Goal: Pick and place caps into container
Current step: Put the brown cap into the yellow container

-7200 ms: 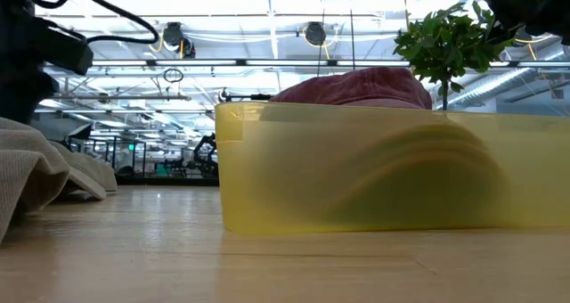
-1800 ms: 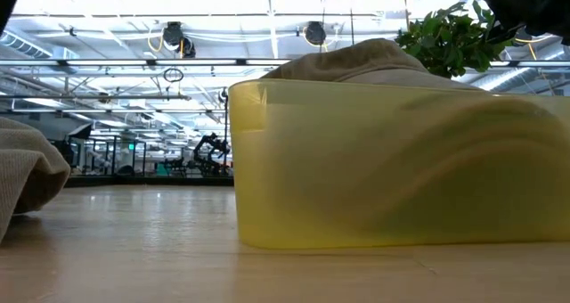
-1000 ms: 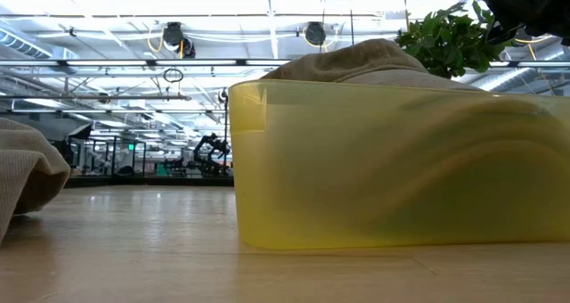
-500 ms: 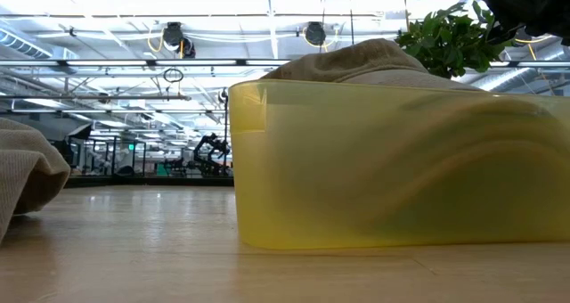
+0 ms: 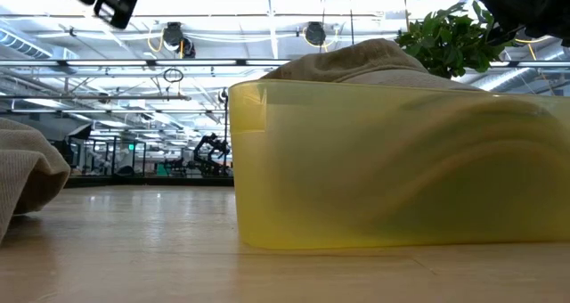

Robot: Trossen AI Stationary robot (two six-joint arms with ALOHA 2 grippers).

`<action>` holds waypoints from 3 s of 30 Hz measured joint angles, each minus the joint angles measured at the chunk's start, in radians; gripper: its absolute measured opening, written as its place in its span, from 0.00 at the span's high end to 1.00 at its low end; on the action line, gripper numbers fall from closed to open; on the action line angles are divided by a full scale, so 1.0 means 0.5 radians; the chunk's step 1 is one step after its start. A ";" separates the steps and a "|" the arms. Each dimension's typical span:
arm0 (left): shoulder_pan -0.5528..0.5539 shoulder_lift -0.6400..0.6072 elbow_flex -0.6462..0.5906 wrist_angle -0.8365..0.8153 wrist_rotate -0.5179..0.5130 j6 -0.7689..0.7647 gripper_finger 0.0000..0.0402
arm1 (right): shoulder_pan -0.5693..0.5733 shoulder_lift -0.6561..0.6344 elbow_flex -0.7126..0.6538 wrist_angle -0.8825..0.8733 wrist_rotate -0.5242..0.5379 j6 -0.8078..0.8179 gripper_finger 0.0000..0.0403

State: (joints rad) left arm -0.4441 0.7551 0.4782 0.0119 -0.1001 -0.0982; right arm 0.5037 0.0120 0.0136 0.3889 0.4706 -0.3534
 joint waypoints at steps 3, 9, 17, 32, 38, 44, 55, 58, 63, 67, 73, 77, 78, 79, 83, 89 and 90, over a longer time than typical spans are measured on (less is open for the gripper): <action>-0.025 -0.008 -0.079 0.034 -0.024 -0.063 1.00 | 0.000 -0.001 0.000 -0.007 0.000 0.000 1.00; -0.048 -0.007 -0.111 0.048 -0.077 -0.117 1.00 | -0.001 0.000 0.000 -0.015 0.001 0.000 1.00; -0.091 -0.005 -0.111 0.009 -0.113 -0.152 0.99 | 0.000 0.000 0.000 -0.014 0.001 -0.003 1.00; -0.226 0.406 0.237 -0.052 -0.083 -0.629 0.98 | 0.000 0.000 0.000 -0.024 0.001 0.000 1.00; -0.380 0.886 0.926 -0.835 -0.077 -0.711 0.98 | 0.000 0.000 0.001 -0.024 0.001 0.001 1.00; -0.458 1.264 1.349 -1.354 -0.099 -0.946 0.97 | 0.000 0.000 0.000 -0.025 0.001 0.041 1.00; -0.587 1.764 1.665 -1.652 0.211 -1.235 0.67 | -0.001 0.000 0.001 -0.050 0.001 0.063 1.00; -0.615 1.808 1.671 -1.672 0.293 -1.238 0.55 | 0.000 -0.001 0.000 -0.049 0.001 0.063 1.00; -0.650 1.851 1.669 -1.886 0.177 -1.305 0.41 | 0.000 0.000 0.000 -0.049 0.001 0.060 1.00; -0.657 1.891 1.668 -1.976 0.143 -1.348 0.32 | 0.000 0.000 0.000 -0.047 0.001 0.059 1.00; -0.658 2.036 1.667 -1.899 0.196 -1.332 0.24 | 0.000 -0.001 0.001 -0.047 0.001 0.056 1.00; -0.661 2.166 1.665 -1.903 0.182 -1.291 0.22 | 0.000 0.000 0.000 -0.048 0.001 0.055 1.00; -0.661 2.196 1.665 -1.921 0.182 -1.289 0.22 | 0.000 0.000 0.000 -0.048 0.001 0.055 1.00; -0.661 2.227 1.665 -1.938 0.183 -1.289 0.22 | 0.000 0.000 0.000 -0.048 0.001 0.055 1.00; -0.659 2.313 1.665 -1.952 0.209 -1.291 0.22 | -0.001 0.000 0.000 -0.047 0.001 0.055 1.00; -0.656 2.339 1.665 -1.965 0.224 -1.255 0.33 | 0.000 -0.001 0.000 -0.047 0.001 0.054 1.00; -0.653 2.339 1.665 -1.964 0.229 -1.240 0.37 | -0.001 0.000 0.001 -0.047 0.001 0.054 1.00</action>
State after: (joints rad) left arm -0.7708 1.9247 1.3106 -0.9703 0.0146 -0.7179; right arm 0.5034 0.0120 0.0139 0.3656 0.4709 -0.3264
